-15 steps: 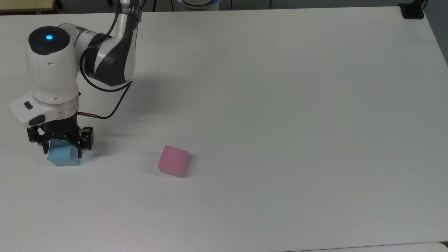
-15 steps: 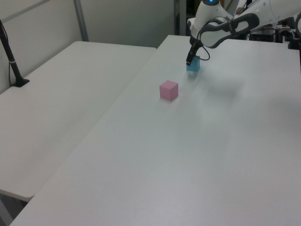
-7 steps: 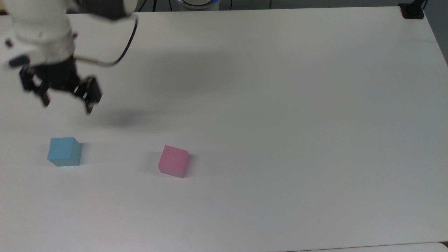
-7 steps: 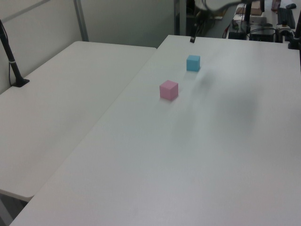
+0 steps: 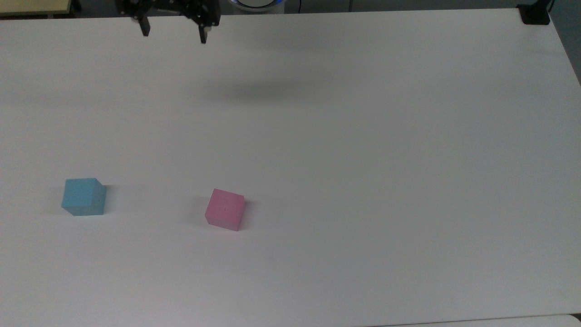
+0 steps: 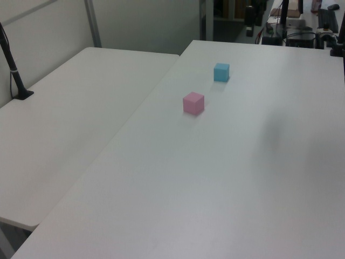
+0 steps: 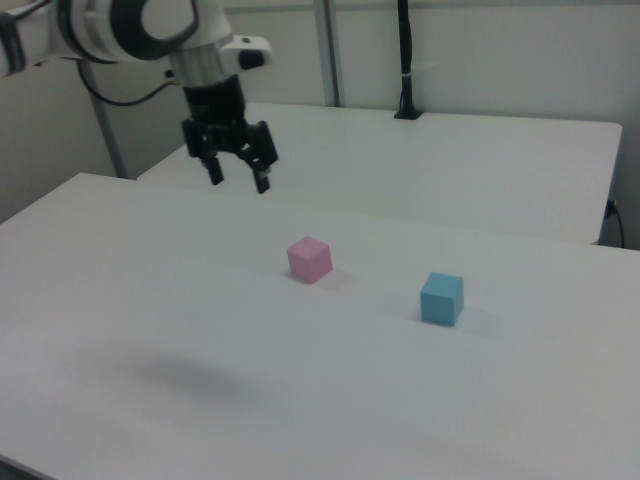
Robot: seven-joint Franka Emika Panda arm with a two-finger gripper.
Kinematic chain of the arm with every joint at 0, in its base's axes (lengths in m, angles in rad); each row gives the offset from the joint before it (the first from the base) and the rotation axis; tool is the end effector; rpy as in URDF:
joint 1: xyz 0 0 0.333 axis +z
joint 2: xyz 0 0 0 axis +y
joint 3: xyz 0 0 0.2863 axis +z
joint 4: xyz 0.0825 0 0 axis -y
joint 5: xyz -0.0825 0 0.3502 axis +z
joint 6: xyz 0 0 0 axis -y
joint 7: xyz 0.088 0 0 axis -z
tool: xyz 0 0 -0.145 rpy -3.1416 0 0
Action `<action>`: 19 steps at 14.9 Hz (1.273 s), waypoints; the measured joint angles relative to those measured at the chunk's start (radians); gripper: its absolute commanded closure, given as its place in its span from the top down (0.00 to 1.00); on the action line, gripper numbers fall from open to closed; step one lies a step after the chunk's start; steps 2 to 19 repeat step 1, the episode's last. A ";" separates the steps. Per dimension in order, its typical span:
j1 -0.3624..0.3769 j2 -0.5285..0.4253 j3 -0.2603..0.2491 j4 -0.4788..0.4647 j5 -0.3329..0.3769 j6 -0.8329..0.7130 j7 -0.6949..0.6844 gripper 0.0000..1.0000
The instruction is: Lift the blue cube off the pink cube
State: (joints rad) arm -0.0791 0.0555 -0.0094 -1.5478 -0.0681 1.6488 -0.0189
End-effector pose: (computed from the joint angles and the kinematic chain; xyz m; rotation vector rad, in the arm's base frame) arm 0.5425 -0.0574 0.5448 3.0684 -0.1010 0.0641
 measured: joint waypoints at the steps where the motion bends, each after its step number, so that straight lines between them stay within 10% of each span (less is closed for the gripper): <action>1: 0.008 -0.027 0.005 -0.022 0.000 -0.026 0.005 1.00; 19: 0.008 -0.027 0.005 -0.022 0.000 -0.026 0.005 1.00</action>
